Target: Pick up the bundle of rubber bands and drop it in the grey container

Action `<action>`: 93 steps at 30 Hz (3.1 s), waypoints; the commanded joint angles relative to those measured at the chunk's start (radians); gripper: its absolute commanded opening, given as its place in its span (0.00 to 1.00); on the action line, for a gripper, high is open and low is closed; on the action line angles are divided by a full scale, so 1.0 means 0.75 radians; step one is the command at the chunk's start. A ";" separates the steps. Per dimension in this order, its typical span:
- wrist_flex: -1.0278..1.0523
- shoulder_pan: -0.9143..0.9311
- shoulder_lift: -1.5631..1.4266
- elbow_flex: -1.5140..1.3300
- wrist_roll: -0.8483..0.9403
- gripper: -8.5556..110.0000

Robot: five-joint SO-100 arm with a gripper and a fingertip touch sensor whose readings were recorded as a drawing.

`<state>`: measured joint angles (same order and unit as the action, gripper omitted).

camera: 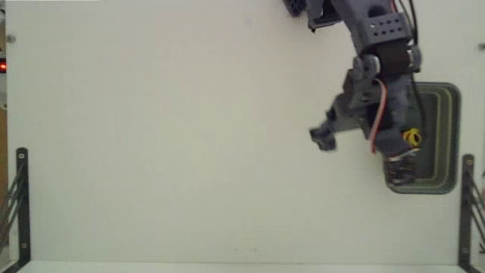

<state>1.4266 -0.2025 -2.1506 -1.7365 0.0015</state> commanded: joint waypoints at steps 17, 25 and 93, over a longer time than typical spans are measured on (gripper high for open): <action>0.005 0.208 -0.358 -0.269 -0.002 1.00; 0.005 0.256 -0.421 -0.332 -0.002 1.00; 0.005 0.270 -0.440 -0.350 -0.002 1.00</action>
<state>1.4281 -0.0046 -2.4482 -1.9942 0.0046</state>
